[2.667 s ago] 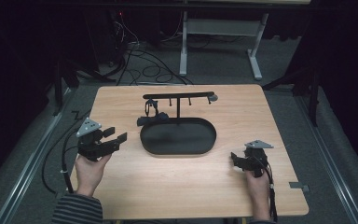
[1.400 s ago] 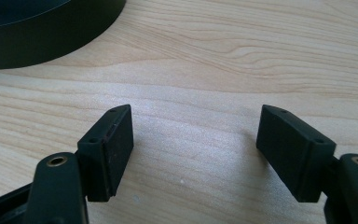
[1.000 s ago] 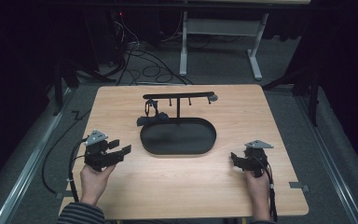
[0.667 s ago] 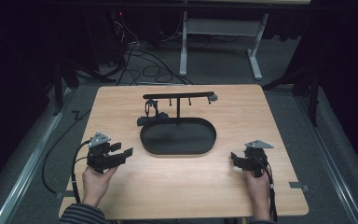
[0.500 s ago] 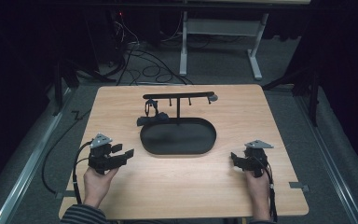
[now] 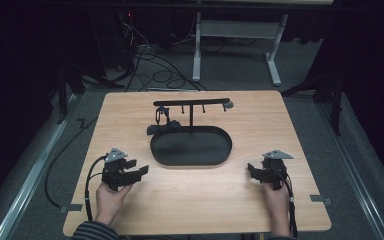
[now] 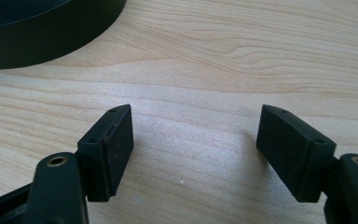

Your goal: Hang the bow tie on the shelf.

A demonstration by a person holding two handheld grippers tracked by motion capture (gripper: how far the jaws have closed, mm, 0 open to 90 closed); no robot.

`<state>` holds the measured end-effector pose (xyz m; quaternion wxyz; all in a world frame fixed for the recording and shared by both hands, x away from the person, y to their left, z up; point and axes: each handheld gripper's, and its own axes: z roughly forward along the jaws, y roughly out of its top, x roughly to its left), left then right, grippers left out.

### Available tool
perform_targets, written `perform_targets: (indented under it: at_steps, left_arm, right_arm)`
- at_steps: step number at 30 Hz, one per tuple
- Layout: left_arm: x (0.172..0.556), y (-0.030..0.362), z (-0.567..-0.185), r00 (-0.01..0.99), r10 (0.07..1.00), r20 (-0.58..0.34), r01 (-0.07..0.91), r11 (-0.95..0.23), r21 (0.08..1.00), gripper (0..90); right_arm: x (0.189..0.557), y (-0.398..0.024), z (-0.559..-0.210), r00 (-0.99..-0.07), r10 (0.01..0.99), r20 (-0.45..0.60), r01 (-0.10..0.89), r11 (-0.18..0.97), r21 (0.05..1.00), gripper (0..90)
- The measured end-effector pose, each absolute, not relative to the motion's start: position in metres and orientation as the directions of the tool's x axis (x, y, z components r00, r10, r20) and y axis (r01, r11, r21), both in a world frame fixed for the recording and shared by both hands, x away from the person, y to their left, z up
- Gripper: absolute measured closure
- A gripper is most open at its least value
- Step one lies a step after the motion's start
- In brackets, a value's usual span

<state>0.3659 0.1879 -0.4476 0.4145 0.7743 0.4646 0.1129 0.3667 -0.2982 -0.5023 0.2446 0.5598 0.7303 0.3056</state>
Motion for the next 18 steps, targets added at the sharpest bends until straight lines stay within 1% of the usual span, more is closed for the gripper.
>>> perform_targets:
  at_steps: [4,10,16,18]
  left_arm:
    - [0.367,0.183,-0.456,0.546,0.819,-0.176,0.626,-0.259,0.736,42.3]
    - [0.368,0.173,-0.471,0.547,0.832,-0.091,0.618,-0.328,0.714,42.3]
    - [0.369,0.167,-0.485,0.533,0.845,-0.041,0.618,-0.356,0.701,42.0]
    - [0.368,0.164,-0.496,0.527,0.85,0.011,0.615,-0.391,0.685,41.1]
  right_arm:
    - [0.367,-0.298,-0.502,-0.254,0.967,-0.015,0.668,0.186,0.72,28.5]
    - [0.367,-0.298,-0.502,-0.254,0.967,-0.015,0.668,0.186,0.72,28.5]
    - [0.367,-0.298,-0.502,-0.253,0.967,-0.015,0.668,0.186,0.72,28.4]
    - [0.367,-0.298,-0.502,-0.254,0.967,-0.016,0.668,0.187,0.72,28.3]
